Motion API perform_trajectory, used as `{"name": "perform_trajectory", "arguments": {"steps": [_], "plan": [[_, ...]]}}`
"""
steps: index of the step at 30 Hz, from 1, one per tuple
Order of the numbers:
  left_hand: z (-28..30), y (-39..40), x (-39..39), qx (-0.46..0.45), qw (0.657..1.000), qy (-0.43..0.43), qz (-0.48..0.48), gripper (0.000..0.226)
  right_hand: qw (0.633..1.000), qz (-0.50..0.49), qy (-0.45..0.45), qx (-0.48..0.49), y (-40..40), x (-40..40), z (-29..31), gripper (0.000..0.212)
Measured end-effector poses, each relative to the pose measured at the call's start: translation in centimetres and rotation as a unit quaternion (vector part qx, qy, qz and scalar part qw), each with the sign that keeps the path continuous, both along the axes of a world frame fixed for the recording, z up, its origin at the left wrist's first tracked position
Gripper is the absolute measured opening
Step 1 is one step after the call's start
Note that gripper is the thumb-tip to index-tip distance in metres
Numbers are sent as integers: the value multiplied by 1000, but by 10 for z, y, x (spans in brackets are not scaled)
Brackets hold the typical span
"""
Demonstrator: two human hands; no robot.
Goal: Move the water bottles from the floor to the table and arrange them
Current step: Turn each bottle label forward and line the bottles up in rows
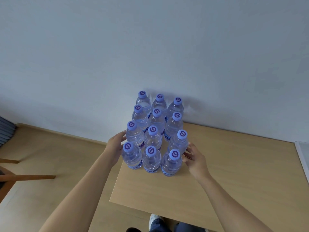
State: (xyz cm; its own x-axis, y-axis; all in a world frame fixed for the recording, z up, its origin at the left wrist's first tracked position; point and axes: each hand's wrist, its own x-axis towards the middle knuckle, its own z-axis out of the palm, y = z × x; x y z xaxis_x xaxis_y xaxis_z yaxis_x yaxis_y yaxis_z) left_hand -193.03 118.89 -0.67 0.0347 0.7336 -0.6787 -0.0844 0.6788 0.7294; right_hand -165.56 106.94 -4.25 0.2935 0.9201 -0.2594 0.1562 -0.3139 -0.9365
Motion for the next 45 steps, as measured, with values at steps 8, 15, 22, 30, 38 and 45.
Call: {"name": "perform_trajectory", "arguments": {"steps": [8,15,22,30,38,45], "plan": [[1,-2,2,25,999,19,12,16,999,36,-11,7,3,3,2,49],[3,-4,2,32,999,26,12,18,996,87,15,-12,10,-2,5,57],[6,-6,4,39,999,34,11,18,996,86,26,-12,13,-7,3,63],[-15,-24,-9,83,993,83,-6,30,995,75,-41,-59,-1,-6,-12,67],[-30,-89,-8,141,973,159,-92,62,990,111,-43,-78,-38,-26,-27,69],[-30,-95,11,191,960,190,-73,70,996,56,-68,-20,-37,-44,-19,53]]}}
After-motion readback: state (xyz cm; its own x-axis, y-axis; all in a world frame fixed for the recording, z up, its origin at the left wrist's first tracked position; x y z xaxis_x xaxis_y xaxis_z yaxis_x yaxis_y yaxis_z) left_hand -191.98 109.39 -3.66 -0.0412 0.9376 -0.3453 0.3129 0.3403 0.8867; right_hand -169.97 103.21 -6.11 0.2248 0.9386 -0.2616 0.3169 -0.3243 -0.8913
